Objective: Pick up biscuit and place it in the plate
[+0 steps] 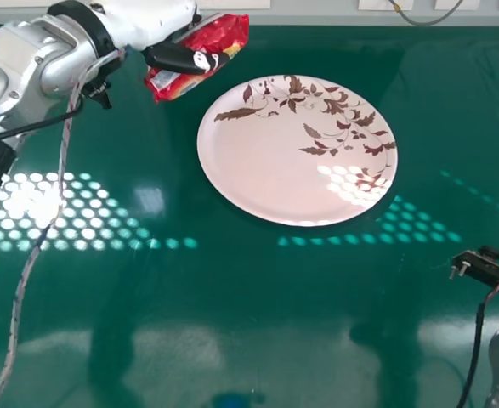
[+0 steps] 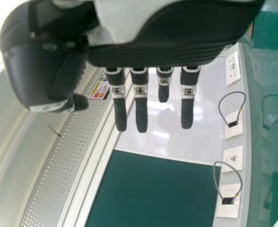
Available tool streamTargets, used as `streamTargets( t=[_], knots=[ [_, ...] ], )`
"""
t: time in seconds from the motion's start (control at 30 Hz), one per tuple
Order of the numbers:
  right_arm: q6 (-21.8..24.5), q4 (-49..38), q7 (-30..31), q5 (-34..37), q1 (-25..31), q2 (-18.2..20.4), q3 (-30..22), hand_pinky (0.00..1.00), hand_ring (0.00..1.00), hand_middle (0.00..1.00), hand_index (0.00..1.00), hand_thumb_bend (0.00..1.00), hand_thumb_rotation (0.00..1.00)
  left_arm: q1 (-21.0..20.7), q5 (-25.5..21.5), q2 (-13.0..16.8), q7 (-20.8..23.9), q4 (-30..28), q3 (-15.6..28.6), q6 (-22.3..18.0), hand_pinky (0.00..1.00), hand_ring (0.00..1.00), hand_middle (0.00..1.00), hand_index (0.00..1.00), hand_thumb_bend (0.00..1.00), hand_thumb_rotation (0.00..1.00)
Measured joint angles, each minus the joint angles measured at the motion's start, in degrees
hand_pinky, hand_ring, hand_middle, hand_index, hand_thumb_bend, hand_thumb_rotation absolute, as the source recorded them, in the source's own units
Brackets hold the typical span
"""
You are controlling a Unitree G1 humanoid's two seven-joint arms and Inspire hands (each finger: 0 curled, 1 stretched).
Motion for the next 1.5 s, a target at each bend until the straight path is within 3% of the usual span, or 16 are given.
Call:
streamTargets(
  t=[0.1,0.23,0.57,0.7,0.97,1.2,1.37,1.5],
  knots=[
    [0.04,0.00,0.00,0.25,0.00,0.40,0.29,0.69,0.77,0.79,0.77,0.45,0.07,0.77,-0.89,0.09,-1.77,-6.39,2.53,0.93,0.28,0.43,0.55,0.48,0.47,0.00],
    [0.07,0.01,-0.11,0.12,0.00,0.71,1.09,0.66,0.75,0.78,0.76,0.45,0.11,0.77,-0.87,-0.80,-0.89,-10.09,3.69,-1.71,0.29,0.45,0.57,0.47,0.46,0.00],
    [-0.43,0.41,-0.28,-0.12,0.01,0.79,1.72,0.64,0.74,0.77,0.76,0.45,0.07,0.62,-0.76,-10.71,-2.01,-10.67,2.22,-5.75,0.28,0.43,0.56,0.49,0.46,0.00],
    [-0.47,0.39,-0.33,-0.27,0.02,0.83,1.84,0.64,0.74,0.76,0.76,0.46,0.10,0.64,-0.80,-14.56,-2.88,-8.14,0.77,-7.16,0.27,0.42,0.56,0.50,0.46,0.00],
    [-0.58,0.37,-0.46,-0.31,0.19,0.95,1.82,0.65,0.74,0.76,0.77,0.44,0.06,0.66,0.54,-18.52,1.15,1.28,-1.75,-11.21,0.30,0.40,0.50,0.51,0.47,0.00],
    [-0.86,0.36,-0.47,-0.27,0.31,0.95,1.74,0.64,0.74,0.76,0.76,0.45,0.08,0.61,1.83,-19.98,1.02,5.80,-3.23,-10.52,0.29,0.41,0.53,0.50,0.47,0.00],
    [-0.82,0.29,-0.47,-0.27,0.30,0.94,1.74,0.65,0.74,0.76,0.76,0.45,0.09,0.12,3.76,-20.31,1.17,8.09,-3.84,-8.79,0.27,0.39,0.50,0.54,0.46,0.00],
    [-0.18,0.17,-0.47,-0.32,0.28,0.94,1.75,0.64,0.75,0.77,0.76,0.45,0.09,-0.43,4.86,-20.44,3.42,10.18,-4.26,-9.02,0.27,0.40,0.51,0.53,0.47,0.00]
  ],
)
